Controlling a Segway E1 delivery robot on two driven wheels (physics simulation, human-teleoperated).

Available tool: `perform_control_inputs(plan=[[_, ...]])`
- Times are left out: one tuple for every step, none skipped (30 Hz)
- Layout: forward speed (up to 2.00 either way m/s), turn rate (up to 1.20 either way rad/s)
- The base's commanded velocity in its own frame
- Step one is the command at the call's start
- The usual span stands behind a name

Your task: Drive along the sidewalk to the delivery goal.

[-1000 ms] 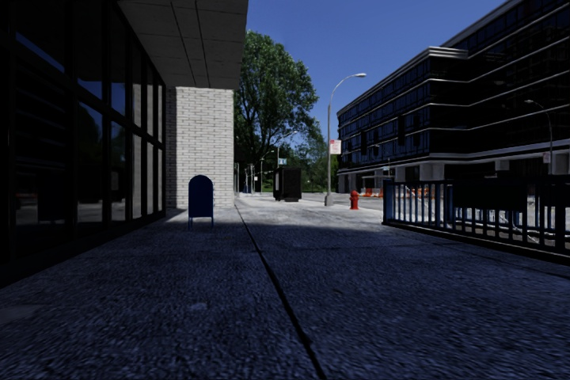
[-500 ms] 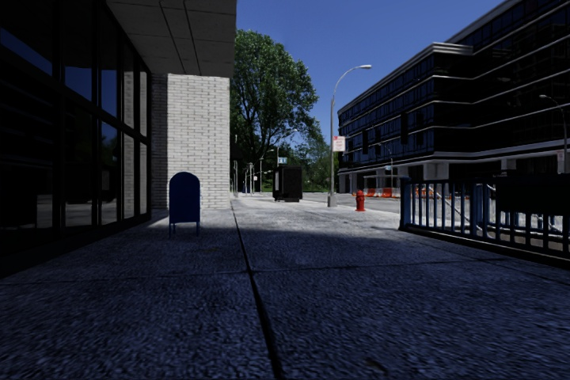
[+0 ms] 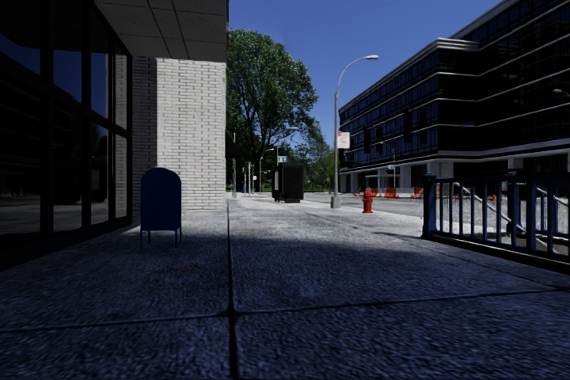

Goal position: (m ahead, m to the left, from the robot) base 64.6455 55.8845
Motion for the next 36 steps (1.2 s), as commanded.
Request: perform_control_inputs(plan=[[2.0, 0.0], [2.0, 0.0], [2.0, 0.0], [2.0, 0.0], [2.0, 0.0], [2.0, 0.0], [2.0, 0.0], [2.0, 0.0], [2.0, 0.0], [2.0, 0.0], [2.0, 0.0], [2.0, 0.0], [2.0, 0.0], [2.0, 0.0], [2.0, 0.0], [2.0, 0.01], [2.0, 0.21], [2.0, 0.21], [2.0, 0.28], [2.0, 0.3], [2.0, 0.25], [2.0, 0.08], [2.0, 0.08], [2.0, 0.0], [2.0, 0.0], [2.0, 0.0], [2.0, 0.0], [2.0, 0.0], [2.0, 0.0], [2.0, 0.0], [2.0, 0.0], [2.0, 0.0], [2.0, 0.0], [2.0, 0.0], [2.0, 0.0], [2.0, 0.0]])
